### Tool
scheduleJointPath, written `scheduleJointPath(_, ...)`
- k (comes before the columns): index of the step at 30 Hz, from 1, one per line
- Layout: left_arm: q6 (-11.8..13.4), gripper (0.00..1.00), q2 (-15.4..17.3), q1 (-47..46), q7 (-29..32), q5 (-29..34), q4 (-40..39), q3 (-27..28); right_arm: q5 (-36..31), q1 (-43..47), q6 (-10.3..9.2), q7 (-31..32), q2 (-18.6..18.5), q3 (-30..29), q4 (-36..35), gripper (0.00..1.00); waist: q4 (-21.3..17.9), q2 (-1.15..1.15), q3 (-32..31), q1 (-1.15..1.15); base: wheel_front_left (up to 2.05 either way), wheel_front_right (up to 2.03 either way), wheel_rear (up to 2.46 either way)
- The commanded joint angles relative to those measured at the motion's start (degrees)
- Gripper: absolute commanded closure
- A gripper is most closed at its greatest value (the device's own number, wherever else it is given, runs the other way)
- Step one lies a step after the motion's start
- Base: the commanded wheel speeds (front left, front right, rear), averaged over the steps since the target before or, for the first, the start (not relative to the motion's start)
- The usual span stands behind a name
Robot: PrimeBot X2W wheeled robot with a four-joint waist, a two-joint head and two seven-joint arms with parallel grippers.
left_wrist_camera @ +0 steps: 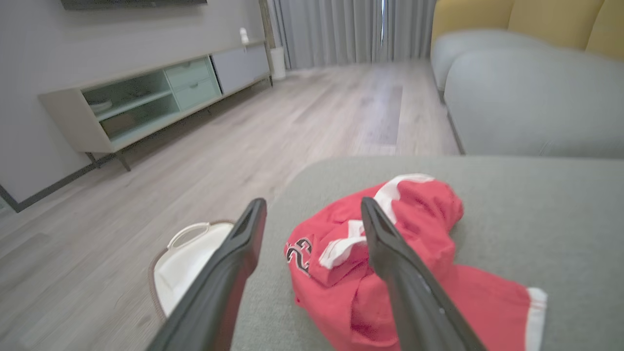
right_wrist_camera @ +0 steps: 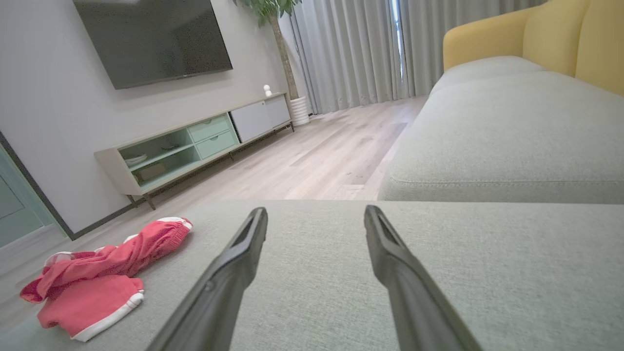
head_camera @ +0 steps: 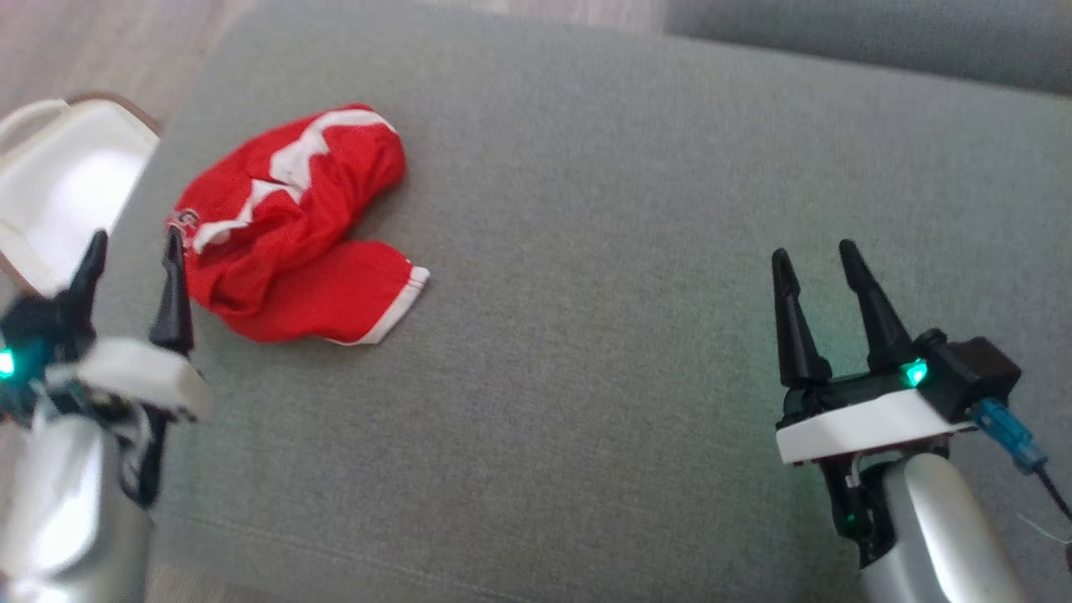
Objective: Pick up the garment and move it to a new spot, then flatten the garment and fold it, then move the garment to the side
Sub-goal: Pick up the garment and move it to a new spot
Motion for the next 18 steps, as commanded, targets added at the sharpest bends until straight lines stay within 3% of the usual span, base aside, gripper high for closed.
scheduleJointPath(1,-0.31,0.00,3.29,-3.57,1.91,0.37,0.33,0.84,-0.62,-1.93,0.39,0.41,-0.08,0.96,-2.55,0.00,-1.32,0.00,2.82,-0.02,0.00,0.00,0.00)
scheduleJointPath(5,-0.84,0.00,6.22,-9.14,6.43,-0.03,7.41,-2.45,-1.77,-2.34,0.39,1.95,-0.08,0.40,-4.60,0.00,-2.10,0.00,5.09,-0.02,0.00,0.00,0.00)
scheduleJointPath(9,-1.00,0.00,7.08,-13.22,9.73,-2.23,14.36,-5.77,-2.37,-2.08,0.39,2.93,-0.08,0.20,-6.03,0.00,-2.54,0.00,6.31,-0.02,0.00,0.00,0.00)
scheduleJointPath(14,-1.02,0.00,9.05,-17.15,10.71,-1.79,21.89,-9.01,-3.01,-2.23,0.39,4.08,-0.08,-0.02,-7.76,0.00,-3.14,0.00,7.48,-0.02,0.00,0.00,0.00)
scheduleJointPath(18,-1.03,0.00,8.64,-19.16,10.30,-1.49,26.99,-10.49,-3.93,-2.10,0.39,4.67,-0.08,-0.69,-8.36,0.00,-3.54,0.00,7.55,-0.02,0.00,0.00,0.00)
